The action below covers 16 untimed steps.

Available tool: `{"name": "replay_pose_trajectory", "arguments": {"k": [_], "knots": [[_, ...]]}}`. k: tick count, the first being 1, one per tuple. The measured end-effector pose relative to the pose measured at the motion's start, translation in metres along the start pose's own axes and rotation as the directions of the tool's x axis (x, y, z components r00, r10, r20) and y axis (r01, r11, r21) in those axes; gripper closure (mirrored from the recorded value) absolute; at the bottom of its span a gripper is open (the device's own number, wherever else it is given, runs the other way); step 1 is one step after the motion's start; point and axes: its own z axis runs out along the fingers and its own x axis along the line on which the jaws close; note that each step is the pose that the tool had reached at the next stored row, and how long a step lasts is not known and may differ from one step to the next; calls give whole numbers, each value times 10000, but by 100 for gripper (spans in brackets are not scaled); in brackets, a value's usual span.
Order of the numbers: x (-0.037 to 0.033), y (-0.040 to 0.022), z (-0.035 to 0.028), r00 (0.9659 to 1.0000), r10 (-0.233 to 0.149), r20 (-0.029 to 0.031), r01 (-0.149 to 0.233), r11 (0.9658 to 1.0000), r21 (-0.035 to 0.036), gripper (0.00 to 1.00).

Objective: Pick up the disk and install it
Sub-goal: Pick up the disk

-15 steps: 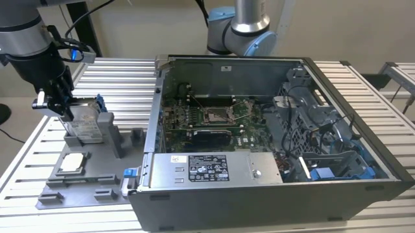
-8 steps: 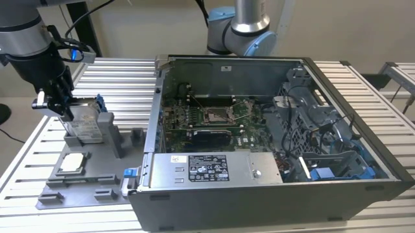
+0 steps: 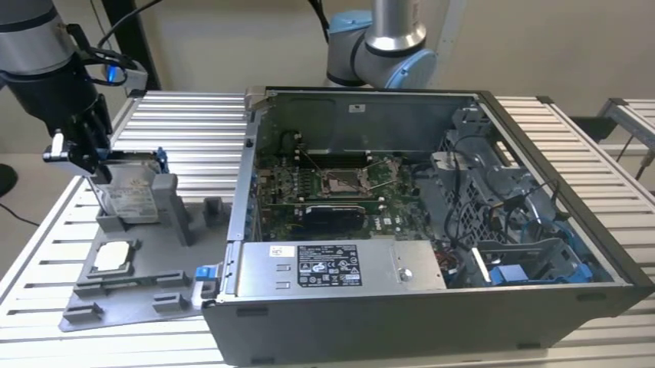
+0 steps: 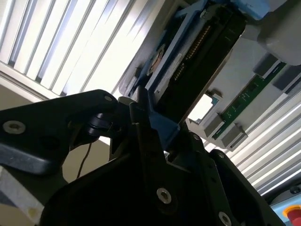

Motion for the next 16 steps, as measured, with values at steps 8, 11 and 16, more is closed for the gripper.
{"name": "replay_pose_trajectory", "arguments": {"k": [8, 11, 16], "knots": [[4, 15, 79, 10000, -1, -3, 1, 10000, 12, 0], [7, 24, 134, 10000, -3, -3, 3, 10000, 15, 0], [9, 28, 181, 10000, -1, 24, 1, 10000, 19, 0]]}}
